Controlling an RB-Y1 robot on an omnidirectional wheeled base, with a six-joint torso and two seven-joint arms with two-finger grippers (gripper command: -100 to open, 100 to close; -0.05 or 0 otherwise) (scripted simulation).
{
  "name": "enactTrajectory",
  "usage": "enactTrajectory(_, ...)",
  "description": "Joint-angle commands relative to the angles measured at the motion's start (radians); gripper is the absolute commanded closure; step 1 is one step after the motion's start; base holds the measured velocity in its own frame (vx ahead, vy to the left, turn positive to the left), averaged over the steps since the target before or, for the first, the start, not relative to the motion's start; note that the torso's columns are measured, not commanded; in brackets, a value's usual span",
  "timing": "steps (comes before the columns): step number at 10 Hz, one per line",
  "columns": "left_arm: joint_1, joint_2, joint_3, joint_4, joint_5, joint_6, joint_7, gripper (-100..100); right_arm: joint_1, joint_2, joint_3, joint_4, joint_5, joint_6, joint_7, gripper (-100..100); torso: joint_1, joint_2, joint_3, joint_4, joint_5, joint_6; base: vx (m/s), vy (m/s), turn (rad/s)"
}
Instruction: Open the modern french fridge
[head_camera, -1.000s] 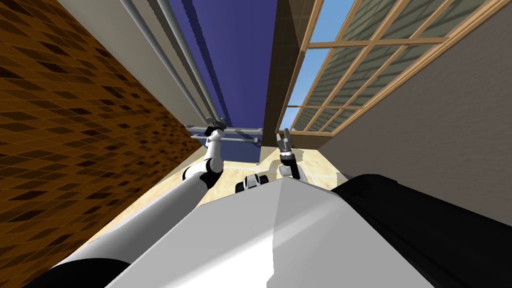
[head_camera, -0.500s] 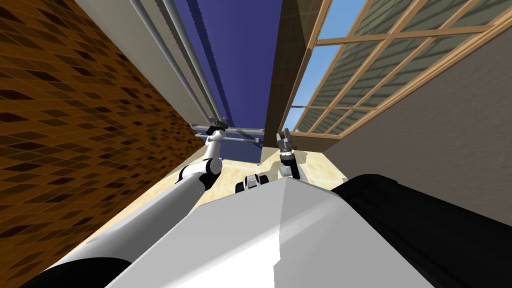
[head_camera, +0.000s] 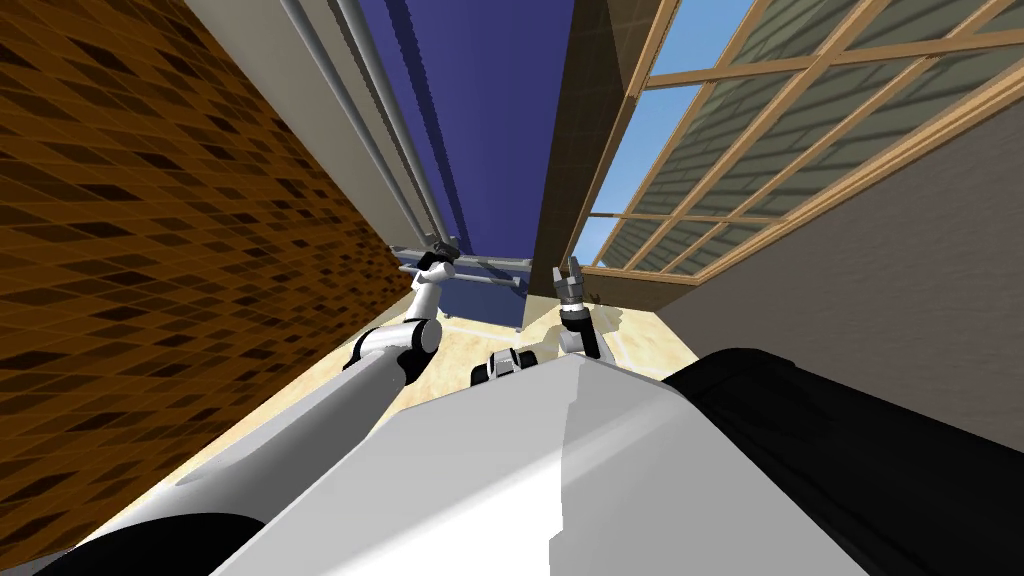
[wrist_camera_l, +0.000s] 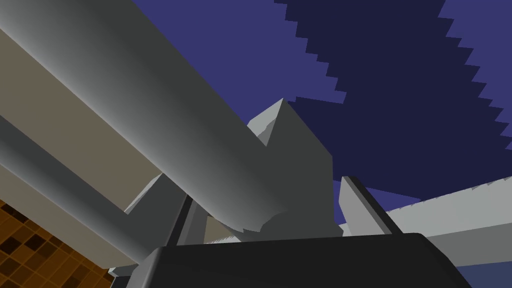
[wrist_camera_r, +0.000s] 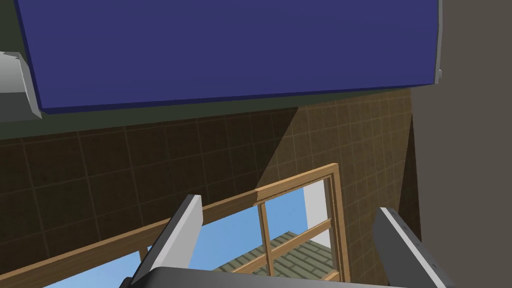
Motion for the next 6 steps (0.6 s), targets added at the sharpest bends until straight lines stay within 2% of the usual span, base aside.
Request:
enactTrajectory(1, 0.006, 0.019, -0.076, 0.014, -0.001, -0.008, 0.079, 100, 0.0, 0.0, 0.0, 0.0, 0.0, 0.0, 0.0, 0, 0.0, -0.001, -0.001, -0.001, 0.0, -0.001, 0.004, -0.037, 0.101)
enactTrajectory(2, 0.009, 0.013, -0.053, -0.001, -0.005, -0.003, 0.056, 100, 0.0, 0.0, 0.0, 0.0, 0.0, 0.0, 0.0, 0, 0.0, -0.002, -0.001, -0.001, 0.0, 0.0, -0.002, -0.015, 0.022)
enactTrajectory(3, 0.005, 0.016, -0.031, 0.005, 0.01, -0.001, 0.028, 100, 0.0, 0.0, 0.0, 0.0, 0.0, 0.0, 0.0, 0, 0.0, -0.002, -0.001, -0.001, 0.0, 0.001, -0.051, -0.095, 0.136)
enactTrajectory(6, -0.01, 0.024, 0.04, 0.024, 0.058, 0.0, -0.062, 100, 0.0, 0.001, 0.0, 0.0, 0.0, 0.0, 0.0, 0, -0.004, 0.004, 0.003, 0.003, -0.001, -0.005, -0.069, -0.266, 0.269)
